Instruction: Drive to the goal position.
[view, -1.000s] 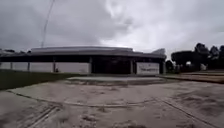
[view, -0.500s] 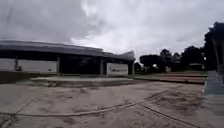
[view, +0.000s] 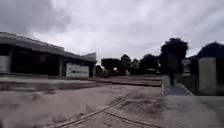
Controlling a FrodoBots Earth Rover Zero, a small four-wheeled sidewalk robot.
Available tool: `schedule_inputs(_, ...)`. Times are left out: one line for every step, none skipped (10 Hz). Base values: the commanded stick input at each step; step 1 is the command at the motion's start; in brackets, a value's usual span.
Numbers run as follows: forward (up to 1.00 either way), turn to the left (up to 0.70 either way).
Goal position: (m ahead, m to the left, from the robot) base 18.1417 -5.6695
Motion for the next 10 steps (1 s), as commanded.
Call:
schedule_inputs(0.5, 0.0)
schedule_inputs(0.5, 0.0)
schedule_inputs(0.5, 0.0)
schedule_inputs(0.5, 0.0)
schedule_inputs(0.5, 0.0)
schedule_inputs(0.5, 0.0)
schedule_inputs(0.5, 0.0)
schedule_inputs(0.5, 0.0)
schedule_inputs(0.5, 0.0)
schedule_inputs(0.5, 0.0)
